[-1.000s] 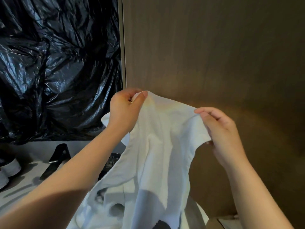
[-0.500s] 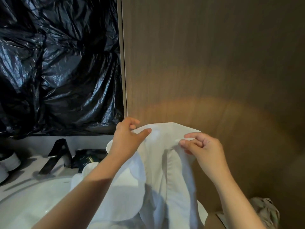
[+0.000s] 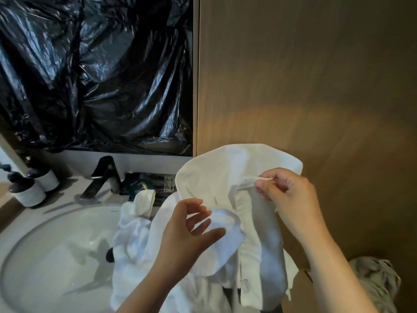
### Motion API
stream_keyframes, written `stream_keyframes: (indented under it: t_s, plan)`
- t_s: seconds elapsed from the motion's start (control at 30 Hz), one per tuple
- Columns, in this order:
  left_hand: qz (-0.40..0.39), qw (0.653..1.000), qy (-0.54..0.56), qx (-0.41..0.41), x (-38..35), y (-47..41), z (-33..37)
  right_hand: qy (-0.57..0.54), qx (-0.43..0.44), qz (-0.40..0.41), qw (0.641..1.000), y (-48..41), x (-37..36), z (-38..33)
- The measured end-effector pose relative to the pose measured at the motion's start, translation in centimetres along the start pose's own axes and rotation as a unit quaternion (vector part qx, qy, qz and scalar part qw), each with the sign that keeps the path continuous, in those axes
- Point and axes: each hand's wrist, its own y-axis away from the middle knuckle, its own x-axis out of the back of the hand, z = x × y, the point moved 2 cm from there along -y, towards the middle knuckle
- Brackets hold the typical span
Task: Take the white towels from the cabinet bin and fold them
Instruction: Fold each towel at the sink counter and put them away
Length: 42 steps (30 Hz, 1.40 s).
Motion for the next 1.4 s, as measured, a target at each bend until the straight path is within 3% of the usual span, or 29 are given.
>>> stream_keyframes:
  t_s: [0.17,0.37,0.43,0.5,0.57,0.63,0.77,0.87,1.03,1.2,1.4]
  plan:
    - [-0.018,0.991,-0.128,-0.033,0.9,0.1,-2.3,0.045,0.009,-0.035,0.998,1.3,-0.6,0.7]
    - [0.012,0.94,-0.31,-0.139,0.5,0.5,-2.6,0.092,-0.018,-0.079,0.992,3.7,-0.6,2.6]
    - [0.056,0.947,-0.279,-0.152,0.2,1.4,-2.6,0.087,-0.029,-0.09,0.992,4.6,-1.0,3.1]
    - [0.153,0.952,-0.219,-0.149,0.2,2.6,-2.7,0.067,-0.035,-0.092,0.993,5.4,-1.4,3.4]
    - [0.224,0.956,-0.163,-0.095,0.0,3.7,-2.8,0.05,-0.031,-0.081,0.995,5.9,-1.6,3.3]
    - [0.192,0.973,-0.119,-0.036,-0.5,4.2,-3.0,0.044,-0.022,-0.076,0.996,6.0,-1.9,3.0]
    - [0.029,0.997,-0.057,-0.032,-1.9,4.7,-2.9,0.019,-0.031,-0.107,0.994,5.8,-2.6,2.7]
    - [-0.02,0.995,-0.08,-0.055,-2.3,4.1,-3.5,-0.033,-0.089,-0.111,0.989,5.6,-3.0,3.1]
    - [0.015,0.999,-0.032,-0.018,-2.4,3.1,-3.9,-0.064,-0.142,-0.123,0.98,5.2,-3.8,3.3]
    - [0.084,0.993,-0.078,0.039,-2.5,1.9,-3.4,-0.053,-0.133,-0.138,0.98,4.9,-3.9,3.4]
    - [0.06,0.992,-0.09,0.068,-3.0,0.7,-3.5,-0.06,-0.129,-0.147,0.979,4.9,-4.0,3.4]
